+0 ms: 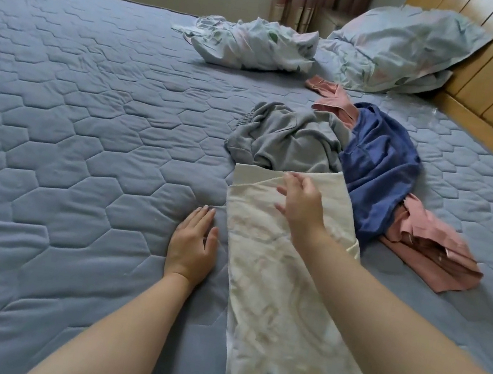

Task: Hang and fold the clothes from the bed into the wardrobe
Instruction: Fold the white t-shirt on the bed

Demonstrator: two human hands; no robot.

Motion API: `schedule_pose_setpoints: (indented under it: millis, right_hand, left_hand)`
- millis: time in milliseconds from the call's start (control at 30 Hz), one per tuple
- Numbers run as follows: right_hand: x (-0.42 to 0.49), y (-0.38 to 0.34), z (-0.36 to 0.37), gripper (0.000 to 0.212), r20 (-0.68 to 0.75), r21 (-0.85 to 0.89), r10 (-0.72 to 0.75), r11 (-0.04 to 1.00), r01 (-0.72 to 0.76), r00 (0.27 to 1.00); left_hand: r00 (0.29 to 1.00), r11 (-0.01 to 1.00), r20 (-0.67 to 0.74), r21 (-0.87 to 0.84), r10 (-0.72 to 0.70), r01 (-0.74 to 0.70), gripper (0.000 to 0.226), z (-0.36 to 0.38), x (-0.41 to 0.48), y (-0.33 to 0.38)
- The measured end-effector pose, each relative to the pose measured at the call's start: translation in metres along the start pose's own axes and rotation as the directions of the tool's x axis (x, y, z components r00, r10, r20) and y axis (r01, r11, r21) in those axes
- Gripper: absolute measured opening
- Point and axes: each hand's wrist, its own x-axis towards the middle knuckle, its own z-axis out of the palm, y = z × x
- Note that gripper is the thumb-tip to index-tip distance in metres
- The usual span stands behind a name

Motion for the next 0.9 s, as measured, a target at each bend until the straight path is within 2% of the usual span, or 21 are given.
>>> schedule_pose_setpoints:
  millis: [100, 167, 233, 300, 400, 533, 633, 700, 800, 900]
  right_hand:
    - [0.019, 0.007, -0.013, 0.028, -0.009, -0.316, -0.158, 0.937, 0.147, 0.987]
    - [0.033, 0.012, -0.019, 0.033, 0.086, -0.508, -0.191, 0.836, 0.208, 0.978]
    - [0.048, 0.016, -0.018, 0.036, 0.220, -0.663, -0.209, 0.684, 0.303, 0.953]
    - [0.059, 0.017, -0.009, 0.039, 0.364, -0.736, -0.189, 0.541, 0.406, 0.912]
    - [0.073, 0.016, 0.017, 0.045, 0.487, -0.761, -0.098, 0.440, 0.477, 0.868]
    - [0.089, 0.018, 0.045, 0.038, 0.529, -0.796, 0.081, 0.394, 0.460, 0.845]
    - [0.100, 0.017, 0.048, 0.019, 0.547, -0.780, 0.209, 0.479, 0.403, 0.811]
    - [0.106, 0.013, 0.047, 0.022, 0.534, -0.797, 0.256, 0.471, 0.378, 0.806]
    - [0.114, 0.006, 0.047, 0.029, 0.524, -0.799, 0.204, 0.455, 0.394, 0.827]
    - [0.120, -0.007, 0.050, 0.021, 0.509, -0.788, 0.107, 0.457, 0.412, 0.854]
  left_hand:
    - [0.999, 0.999, 0.009, 0.029, 0.035, -0.035, 0.058, 0.001, 0.002, -0.002]
    - [0.997, 0.995, 0.049, 0.088, 0.053, -0.057, 0.072, 0.003, 0.002, -0.002]
    - [0.995, 0.986, 0.083, 0.153, 0.048, -0.060, 0.080, 0.004, 0.003, -0.002]
    - [0.994, 0.976, 0.105, 0.212, 0.037, -0.058, 0.083, 0.005, 0.003, -0.001]
    - [0.992, 0.964, 0.127, 0.260, 0.026, -0.059, 0.084, 0.007, 0.003, 0.000]
    - [0.991, 0.961, 0.131, 0.272, 0.018, -0.053, 0.083, 0.008, 0.003, -0.002]
    - [0.991, 0.957, 0.133, 0.284, 0.013, -0.051, 0.081, 0.009, 0.003, -0.003]
    - [0.991, 0.959, 0.133, 0.281, 0.012, -0.050, 0.081, 0.009, 0.003, -0.003]
    - [0.992, 0.962, 0.125, 0.268, 0.013, -0.046, 0.078, 0.009, 0.003, -0.004]
    - [0.994, 0.964, 0.113, 0.263, 0.013, -0.043, 0.077, 0.010, 0.003, -0.003]
